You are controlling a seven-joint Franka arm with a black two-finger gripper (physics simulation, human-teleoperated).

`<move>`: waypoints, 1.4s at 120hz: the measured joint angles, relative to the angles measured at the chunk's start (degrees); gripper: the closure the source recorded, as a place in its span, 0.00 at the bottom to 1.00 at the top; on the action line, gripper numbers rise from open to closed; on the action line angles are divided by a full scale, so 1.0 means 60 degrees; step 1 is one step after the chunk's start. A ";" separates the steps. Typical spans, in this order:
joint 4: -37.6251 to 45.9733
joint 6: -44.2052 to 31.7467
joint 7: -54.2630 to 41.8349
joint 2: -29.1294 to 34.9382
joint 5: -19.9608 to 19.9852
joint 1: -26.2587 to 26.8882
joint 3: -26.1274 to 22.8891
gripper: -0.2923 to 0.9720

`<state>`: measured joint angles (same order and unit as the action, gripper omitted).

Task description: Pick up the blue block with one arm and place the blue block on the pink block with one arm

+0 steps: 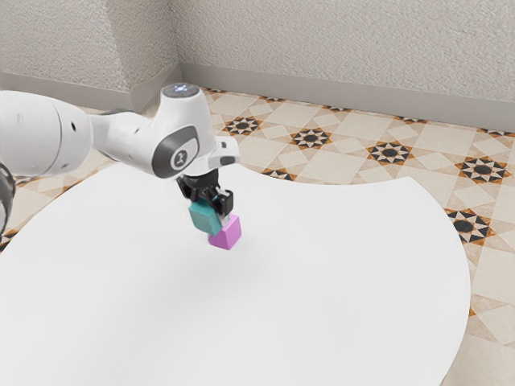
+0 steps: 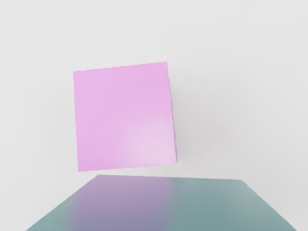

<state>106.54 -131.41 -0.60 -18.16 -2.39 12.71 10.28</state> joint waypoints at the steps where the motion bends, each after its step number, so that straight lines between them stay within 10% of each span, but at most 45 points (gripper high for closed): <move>1: -0.0064 0.0021 -0.0001 -0.0050 0.0006 -0.0003 0.0002 0.52; 77: -0.2406 0.0486 -0.0119 -0.2104 0.1002 -0.0478 0.0085 0.53; 107: -0.2382 0.0497 -0.0260 -0.1977 0.1306 -0.0476 0.0088 0.32; 143: 0.0193 0.1597 -0.0121 0.3506 0.1311 0.1032 0.0250 0.25; 168: 0.0791 0.3087 -0.0008 0.4793 0.0977 0.0561 0.0250 0.24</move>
<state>111.29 -112.88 -0.65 10.59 3.47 16.07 11.77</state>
